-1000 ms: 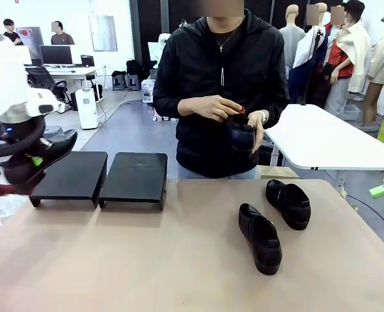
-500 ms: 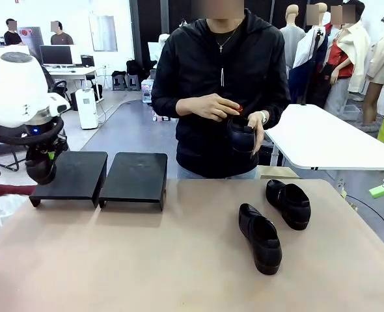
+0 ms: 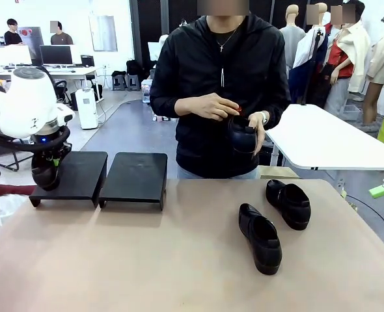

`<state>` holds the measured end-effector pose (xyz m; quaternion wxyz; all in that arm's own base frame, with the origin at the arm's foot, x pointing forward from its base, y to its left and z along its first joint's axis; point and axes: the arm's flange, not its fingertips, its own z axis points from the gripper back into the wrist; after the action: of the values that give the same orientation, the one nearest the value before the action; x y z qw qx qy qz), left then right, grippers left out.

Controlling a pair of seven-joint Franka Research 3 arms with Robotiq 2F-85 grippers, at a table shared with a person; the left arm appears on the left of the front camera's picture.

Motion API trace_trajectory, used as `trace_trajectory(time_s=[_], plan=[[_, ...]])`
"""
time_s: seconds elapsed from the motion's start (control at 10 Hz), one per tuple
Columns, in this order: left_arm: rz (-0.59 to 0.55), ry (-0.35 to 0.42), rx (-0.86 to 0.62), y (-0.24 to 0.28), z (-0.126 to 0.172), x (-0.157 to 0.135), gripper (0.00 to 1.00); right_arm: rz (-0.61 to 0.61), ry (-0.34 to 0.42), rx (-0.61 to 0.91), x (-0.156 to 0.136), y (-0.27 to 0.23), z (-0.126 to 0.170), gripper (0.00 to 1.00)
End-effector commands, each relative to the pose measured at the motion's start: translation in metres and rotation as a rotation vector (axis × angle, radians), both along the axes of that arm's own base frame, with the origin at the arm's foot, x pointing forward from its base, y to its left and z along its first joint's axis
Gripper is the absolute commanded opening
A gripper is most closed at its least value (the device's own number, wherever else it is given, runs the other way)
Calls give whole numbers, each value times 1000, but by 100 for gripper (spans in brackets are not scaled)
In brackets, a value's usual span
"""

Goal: Organize the shoes by placing them on the stand.
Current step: Place the Shoe from the middle of the table onto the Shoes Stand.

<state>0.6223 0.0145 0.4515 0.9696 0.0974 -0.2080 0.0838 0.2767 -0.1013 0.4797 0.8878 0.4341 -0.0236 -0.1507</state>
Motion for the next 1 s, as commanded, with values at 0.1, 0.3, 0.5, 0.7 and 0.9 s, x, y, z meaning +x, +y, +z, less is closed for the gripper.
trace_trajectory(time_s=[0.1, 0.3, 0.5, 0.7, 0.9], plan=[[-2, -23, 25, -8, 3, 1, 0, 5, -21, 23, 2, -1, 2, 100], [-22, -43, 46, -15, 4, 0, 100, 5, -21, 23, 2, -1, 2, 100], [-9, -49, 57, -16, 4, -1, 100, 5, -21, 23, 2, -1, 2, 100], [-10, -69, 73, -18, 11, -7, 100, 5, -21, 23, 2, -1, 2, 100], [-69, -103, 34, -28, 47, -47, 100, 5, -21, 23, 2, -1, 2, 100]])
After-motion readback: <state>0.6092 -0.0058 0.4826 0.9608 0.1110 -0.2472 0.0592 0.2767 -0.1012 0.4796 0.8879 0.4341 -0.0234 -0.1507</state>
